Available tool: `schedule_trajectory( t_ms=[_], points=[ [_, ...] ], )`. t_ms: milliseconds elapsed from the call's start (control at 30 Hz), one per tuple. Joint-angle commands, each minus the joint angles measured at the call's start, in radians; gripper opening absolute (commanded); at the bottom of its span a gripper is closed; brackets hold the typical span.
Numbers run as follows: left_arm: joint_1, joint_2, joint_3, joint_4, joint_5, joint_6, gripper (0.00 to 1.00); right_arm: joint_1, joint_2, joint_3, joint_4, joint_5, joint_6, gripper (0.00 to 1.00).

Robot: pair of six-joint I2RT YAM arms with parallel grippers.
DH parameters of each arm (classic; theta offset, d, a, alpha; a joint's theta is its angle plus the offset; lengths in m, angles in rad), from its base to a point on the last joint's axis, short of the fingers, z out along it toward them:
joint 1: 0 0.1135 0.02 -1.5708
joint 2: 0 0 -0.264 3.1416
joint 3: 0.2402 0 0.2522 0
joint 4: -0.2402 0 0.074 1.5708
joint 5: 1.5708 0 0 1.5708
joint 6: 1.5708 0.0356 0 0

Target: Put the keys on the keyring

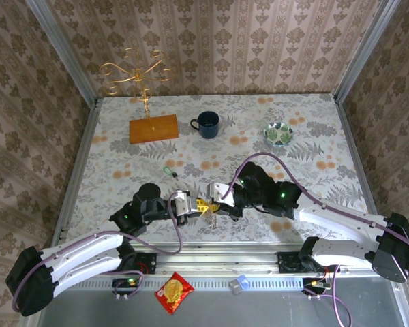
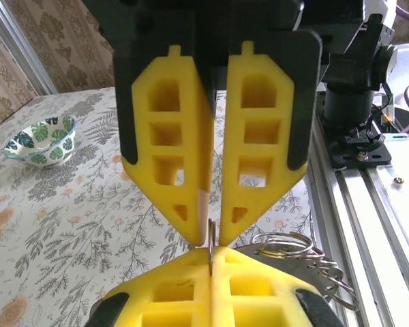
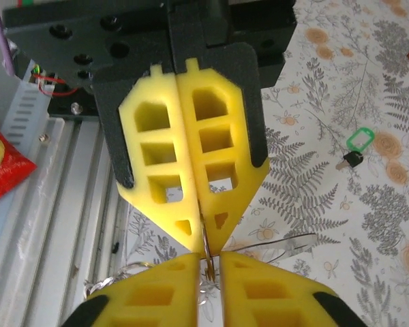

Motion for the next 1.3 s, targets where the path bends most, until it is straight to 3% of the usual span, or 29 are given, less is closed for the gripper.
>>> schedule_trajectory(
  t_ms=[0,67,167,300,467,567,733,1067,1267],
  points=[
    [-0.007,-0.008,0.025,0.010,-0.011,0.000,0.00,0.009,-0.073,-0.044,0.063,0.041,0.057,0.25],
    [-0.008,-0.016,0.022,0.008,-0.027,-0.006,0.00,0.009,-0.126,-0.087,0.088,0.119,0.123,0.34],
    [-0.012,-0.025,0.014,0.012,-0.056,-0.011,0.00,0.009,-0.220,-0.149,0.103,0.258,0.270,0.34],
    [-0.017,-0.027,0.002,0.025,-0.093,-0.017,0.00,0.009,-0.294,-0.218,0.085,0.496,0.675,0.34],
    [-0.030,-0.027,0.003,0.028,-0.127,-0.022,0.00,0.012,-0.292,-0.225,-0.076,0.613,1.121,0.34],
    [-0.035,-0.031,0.000,0.048,-0.155,-0.038,0.00,0.013,-0.265,-0.210,-0.185,0.649,1.277,0.34],
    [-0.037,-0.038,0.015,0.034,-0.233,-0.104,0.00,0.014,-0.181,-0.182,-0.287,0.618,1.362,0.33],
    [-0.108,-0.064,0.107,-0.138,-0.531,-0.200,0.00,0.020,-0.054,-0.134,-0.318,0.546,1.361,0.31],
    [-0.142,-0.045,0.133,-0.172,-0.600,-0.238,0.00,0.022,-0.038,-0.124,-0.323,0.552,1.355,0.32]
  ],
)
